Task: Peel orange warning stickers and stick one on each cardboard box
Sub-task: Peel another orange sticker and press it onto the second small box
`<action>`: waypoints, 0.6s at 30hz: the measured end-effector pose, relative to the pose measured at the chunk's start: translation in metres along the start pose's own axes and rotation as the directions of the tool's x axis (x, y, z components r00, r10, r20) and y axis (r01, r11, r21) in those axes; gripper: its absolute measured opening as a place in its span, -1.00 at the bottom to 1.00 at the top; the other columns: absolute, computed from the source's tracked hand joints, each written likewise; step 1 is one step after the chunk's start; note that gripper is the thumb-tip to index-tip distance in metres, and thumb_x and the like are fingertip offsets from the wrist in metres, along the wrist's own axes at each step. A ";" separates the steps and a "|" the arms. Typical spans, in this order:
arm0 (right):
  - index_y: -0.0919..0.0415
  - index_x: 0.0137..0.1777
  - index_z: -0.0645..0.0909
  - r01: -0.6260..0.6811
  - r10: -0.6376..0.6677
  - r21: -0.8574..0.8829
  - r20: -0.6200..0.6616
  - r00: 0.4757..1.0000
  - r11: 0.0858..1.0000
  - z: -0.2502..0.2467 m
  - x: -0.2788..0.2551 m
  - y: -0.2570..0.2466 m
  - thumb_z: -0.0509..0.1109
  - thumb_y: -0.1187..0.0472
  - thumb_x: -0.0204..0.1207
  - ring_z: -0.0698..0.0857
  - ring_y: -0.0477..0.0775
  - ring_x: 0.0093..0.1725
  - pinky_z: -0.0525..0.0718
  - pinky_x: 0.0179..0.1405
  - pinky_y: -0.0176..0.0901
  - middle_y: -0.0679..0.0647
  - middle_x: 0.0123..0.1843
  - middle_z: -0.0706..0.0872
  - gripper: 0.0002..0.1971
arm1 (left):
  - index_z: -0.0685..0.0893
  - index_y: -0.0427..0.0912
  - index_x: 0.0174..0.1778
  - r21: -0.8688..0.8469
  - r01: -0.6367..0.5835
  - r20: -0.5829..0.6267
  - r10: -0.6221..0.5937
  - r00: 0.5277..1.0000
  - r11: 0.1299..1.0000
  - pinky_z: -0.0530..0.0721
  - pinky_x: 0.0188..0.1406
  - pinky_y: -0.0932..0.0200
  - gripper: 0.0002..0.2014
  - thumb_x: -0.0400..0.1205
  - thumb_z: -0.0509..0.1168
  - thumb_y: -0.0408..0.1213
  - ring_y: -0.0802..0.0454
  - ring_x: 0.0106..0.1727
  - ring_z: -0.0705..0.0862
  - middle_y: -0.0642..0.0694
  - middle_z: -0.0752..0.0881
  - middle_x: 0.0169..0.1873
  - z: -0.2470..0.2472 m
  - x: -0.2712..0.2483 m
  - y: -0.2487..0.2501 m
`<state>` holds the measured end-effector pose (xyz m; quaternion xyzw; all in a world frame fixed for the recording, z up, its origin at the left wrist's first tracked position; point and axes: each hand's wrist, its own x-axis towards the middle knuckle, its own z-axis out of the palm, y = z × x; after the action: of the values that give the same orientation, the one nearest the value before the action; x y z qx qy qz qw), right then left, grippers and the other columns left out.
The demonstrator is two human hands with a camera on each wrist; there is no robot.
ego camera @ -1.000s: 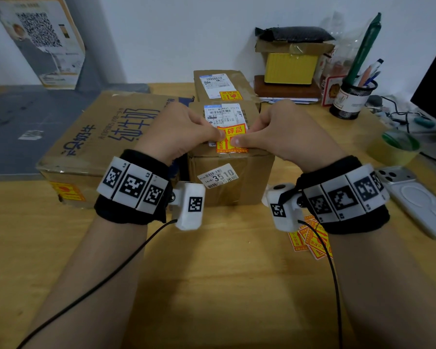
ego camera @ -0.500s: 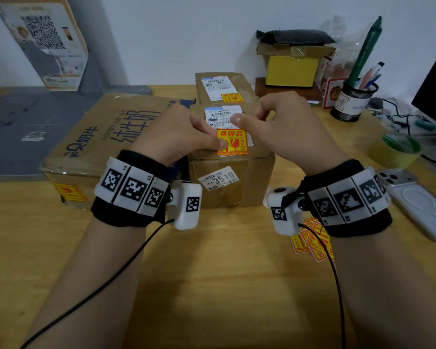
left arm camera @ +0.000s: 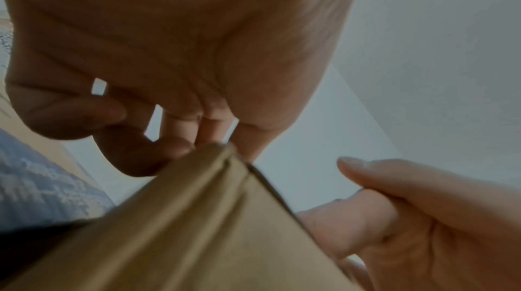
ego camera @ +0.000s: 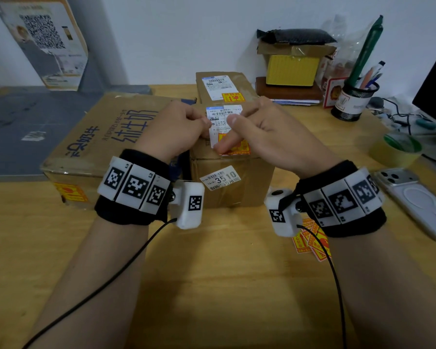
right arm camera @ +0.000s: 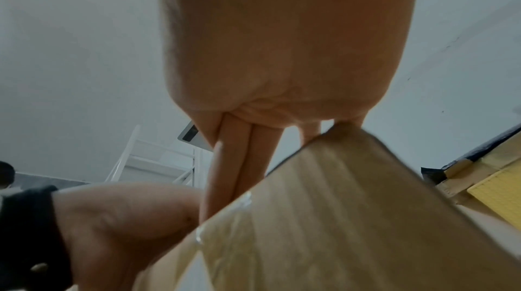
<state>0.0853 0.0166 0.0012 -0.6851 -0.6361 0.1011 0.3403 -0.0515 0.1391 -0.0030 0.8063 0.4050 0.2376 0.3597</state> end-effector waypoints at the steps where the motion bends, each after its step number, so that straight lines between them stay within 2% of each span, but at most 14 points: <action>1: -0.16 -0.08 0.92 -0.021 0.021 -0.013 -0.003 1.000 1.000 0.000 0.000 0.000 0.15 -0.06 0.79 0.63 0.34 0.17 0.53 0.12 0.03 0.32 -0.10 0.80 -0.54 | 0.75 0.00 -0.23 -0.013 0.003 -0.004 -0.003 1.000 1.000 0.59 0.09 0.16 -0.79 0.71 0.32 -0.18 0.14 -0.03 0.72 0.11 0.79 -0.25 0.000 0.000 0.000; 3: -0.24 -0.02 0.90 -0.067 0.067 -0.040 -0.005 0.998 0.997 0.001 0.000 0.001 0.14 -0.08 0.80 0.51 0.09 0.34 0.51 0.36 0.09 -0.02 -0.11 0.79 -0.56 | 0.76 -0.02 -0.18 -0.041 0.008 -0.009 -0.008 1.000 0.999 0.53 -0.05 0.23 -0.79 0.73 0.28 -0.20 0.25 -0.14 0.66 0.14 0.76 -0.31 0.001 0.000 0.000; 5: -0.28 0.08 0.86 -0.105 0.107 -0.089 0.018 0.994 0.991 0.002 0.000 0.002 0.10 -0.13 0.80 0.41 0.03 0.42 0.41 0.50 0.25 -0.17 -0.11 0.72 -0.57 | 0.77 -0.03 -0.18 -0.047 0.013 -0.010 -0.013 1.000 0.999 0.52 -0.09 0.26 -0.79 0.73 0.28 -0.19 0.30 -0.18 0.63 0.15 0.75 -0.33 0.002 0.002 0.000; 9: -0.32 0.16 0.82 -0.128 0.135 -0.152 0.037 0.990 0.980 0.001 0.001 0.000 0.07 -0.17 0.80 0.37 0.03 0.46 0.32 0.54 0.33 -0.10 -0.01 0.66 -0.58 | 0.75 -0.03 -0.33 -0.029 0.015 -0.012 -0.015 1.000 0.999 0.51 -0.07 0.18 -0.74 0.69 0.34 -0.14 0.25 -0.19 0.64 0.16 0.75 -0.36 0.004 0.004 -0.003; 12: -0.36 0.19 0.80 -0.127 0.138 -0.195 0.047 0.989 0.973 0.001 0.000 -0.001 0.04 -0.19 0.80 0.34 0.02 0.51 0.28 0.56 0.33 -0.07 0.20 0.74 -0.58 | 0.74 -0.04 -0.33 -0.022 0.014 -0.012 -0.014 1.000 1.000 0.49 -0.17 0.23 -0.74 0.68 0.36 -0.12 0.26 -0.24 0.63 0.17 0.73 -0.37 0.004 0.005 -0.003; 14: -0.37 0.19 0.79 -0.132 0.146 -0.208 0.055 0.988 0.969 0.001 0.000 0.000 0.04 -0.19 0.80 0.33 0.05 0.55 0.26 0.57 0.33 -0.07 0.27 0.76 -0.57 | 0.75 -0.05 -0.30 -0.011 0.012 -0.015 -0.012 1.000 1.000 0.49 -0.22 0.26 -0.76 0.68 0.36 -0.11 0.27 -0.24 0.63 0.15 0.74 -0.35 0.004 0.005 -0.003; 16: -0.32 0.16 0.83 -0.134 0.148 -0.202 0.057 0.987 0.970 0.000 -0.001 -0.002 0.07 -0.16 0.80 0.33 0.05 0.56 0.26 0.57 0.33 -0.07 0.19 0.78 -0.58 | 0.79 -0.09 -0.23 -0.013 0.012 -0.018 -0.013 1.000 1.000 0.53 -0.18 0.25 -0.78 0.66 0.37 -0.10 0.22 -0.21 0.65 0.11 0.76 -0.31 0.005 0.005 -0.003; 18: -0.23 0.07 0.88 -0.118 0.130 -0.171 0.057 0.990 0.978 -0.002 -0.002 -0.004 0.14 -0.11 0.79 0.36 0.02 0.50 0.29 0.56 0.31 -0.15 0.04 0.77 -0.59 | 0.82 -0.13 -0.17 -0.010 0.016 -0.018 -0.017 1.000 1.000 0.55 -0.15 0.22 -0.78 0.66 0.37 -0.09 0.18 -0.20 0.66 0.08 0.77 -0.29 0.005 0.005 -0.003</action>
<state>0.0828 0.0133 0.0048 -0.7458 -0.6095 0.0915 0.2529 -0.0474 0.1427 -0.0081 0.7990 0.4135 0.2438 0.3622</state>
